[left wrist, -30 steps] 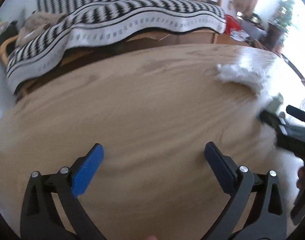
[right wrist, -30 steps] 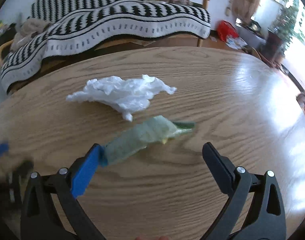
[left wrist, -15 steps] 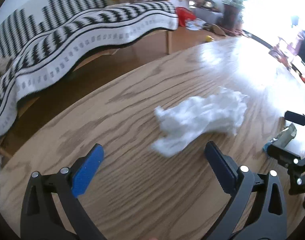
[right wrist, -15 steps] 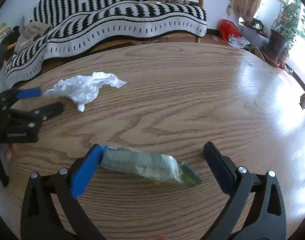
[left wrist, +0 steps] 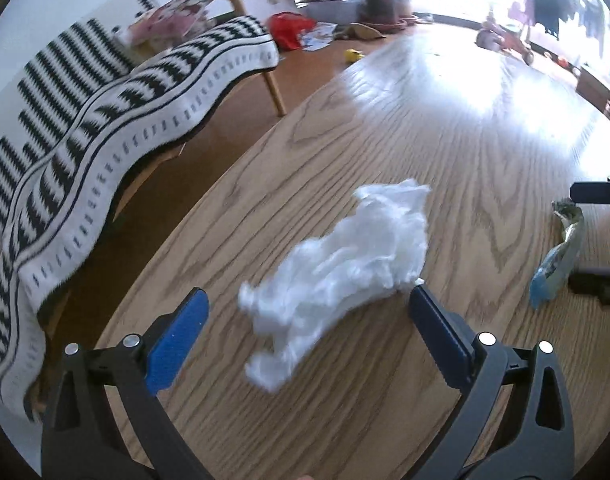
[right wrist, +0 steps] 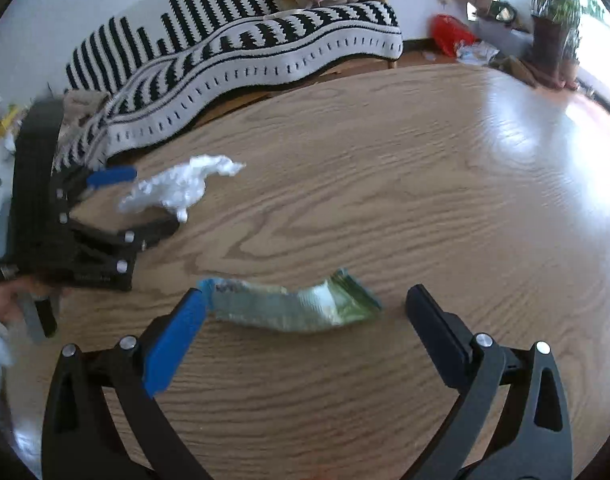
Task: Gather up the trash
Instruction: 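Grasp the white tissue with the left gripper while the right grasps the green snack wrapper, then carry the tissue and snack wrapper to the bin and open both grippers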
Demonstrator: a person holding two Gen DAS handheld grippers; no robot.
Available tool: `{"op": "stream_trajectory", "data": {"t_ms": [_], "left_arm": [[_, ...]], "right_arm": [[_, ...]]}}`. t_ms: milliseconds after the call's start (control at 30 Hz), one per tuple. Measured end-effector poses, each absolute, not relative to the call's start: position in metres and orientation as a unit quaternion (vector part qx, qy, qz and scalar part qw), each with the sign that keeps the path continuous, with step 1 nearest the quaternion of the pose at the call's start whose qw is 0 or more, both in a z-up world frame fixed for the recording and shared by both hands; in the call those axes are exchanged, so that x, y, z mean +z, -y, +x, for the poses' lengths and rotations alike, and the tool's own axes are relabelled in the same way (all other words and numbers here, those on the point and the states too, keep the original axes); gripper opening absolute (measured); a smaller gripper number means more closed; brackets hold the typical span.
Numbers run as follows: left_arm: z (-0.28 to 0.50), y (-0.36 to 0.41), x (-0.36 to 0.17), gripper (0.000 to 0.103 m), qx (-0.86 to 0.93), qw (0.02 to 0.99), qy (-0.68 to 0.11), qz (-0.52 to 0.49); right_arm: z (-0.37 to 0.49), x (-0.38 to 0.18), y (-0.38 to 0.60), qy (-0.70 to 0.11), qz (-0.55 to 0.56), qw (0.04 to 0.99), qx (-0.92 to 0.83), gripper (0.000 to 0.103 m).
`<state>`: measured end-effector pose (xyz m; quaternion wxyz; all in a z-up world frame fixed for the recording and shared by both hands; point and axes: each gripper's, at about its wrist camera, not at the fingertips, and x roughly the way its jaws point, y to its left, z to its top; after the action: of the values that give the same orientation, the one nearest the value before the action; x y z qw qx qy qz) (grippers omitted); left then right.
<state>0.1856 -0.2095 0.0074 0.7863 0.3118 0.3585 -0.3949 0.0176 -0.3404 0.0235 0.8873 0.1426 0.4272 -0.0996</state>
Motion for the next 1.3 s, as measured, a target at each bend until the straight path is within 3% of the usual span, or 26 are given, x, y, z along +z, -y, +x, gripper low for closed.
{"op": "stream_trajectory", "data": {"t_ms": [67,167,267,333,400,467,567,767,867,967,1100,1300], "left_arm": [[0.188,0.216,0.008,0.098,-0.4,0.783,-0.36,0.311],[0.189,0.223,0.007,0.092,-0.418,0.777,-0.373,0.287],[0.188,0.224,0.007,0.063,-0.432,0.771,-0.391,0.256],[0.183,0.226,0.008,0.034,-0.431,0.775,-0.39,0.249],[0.176,0.227,0.008,0.027,-0.415,0.784,-0.383,0.257],[0.173,0.225,0.008,0.025,-0.408,0.788,-0.386,0.253],[0.174,0.214,0.008,0.024,-0.397,0.792,-0.402,0.231],[0.172,0.184,0.008,0.019,-0.36,0.811,-0.417,0.198],[0.169,0.166,0.009,0.018,-0.34,0.816,-0.436,0.17],[0.164,0.146,0.009,0.017,-0.315,0.822,-0.455,0.132],[0.149,0.129,0.01,0.016,-0.294,0.827,-0.466,0.106],[0.123,0.12,0.02,0.016,-0.277,0.828,-0.481,0.085]], "right_arm": [[0.022,0.022,0.333,-0.429,0.116,0.89,-0.1,0.097],[0.024,0.023,0.332,-0.421,0.108,0.896,-0.089,0.079],[0.025,0.024,0.334,-0.415,0.121,0.898,-0.08,0.066],[0.026,0.025,0.335,-0.413,0.128,0.898,-0.077,0.061],[0.028,0.025,0.336,-0.412,0.134,0.898,-0.076,0.06],[0.028,0.026,0.336,-0.412,0.143,0.897,-0.072,0.06],[0.025,0.03,0.338,-0.404,0.154,0.9,-0.064,0.085],[0.031,0.037,0.347,-0.383,0.119,0.915,-0.041,0.086],[0.041,0.036,0.347,-0.388,0.104,0.916,-0.015,0.078],[0.049,0.032,0.336,-0.406,0.081,0.91,0.015,0.063],[0.059,0.024,0.317,-0.429,0.043,0.902,0.029,0.017],[0.052,0.039,0.303,-0.43,0.039,0.902,0.017,0.016]]}}
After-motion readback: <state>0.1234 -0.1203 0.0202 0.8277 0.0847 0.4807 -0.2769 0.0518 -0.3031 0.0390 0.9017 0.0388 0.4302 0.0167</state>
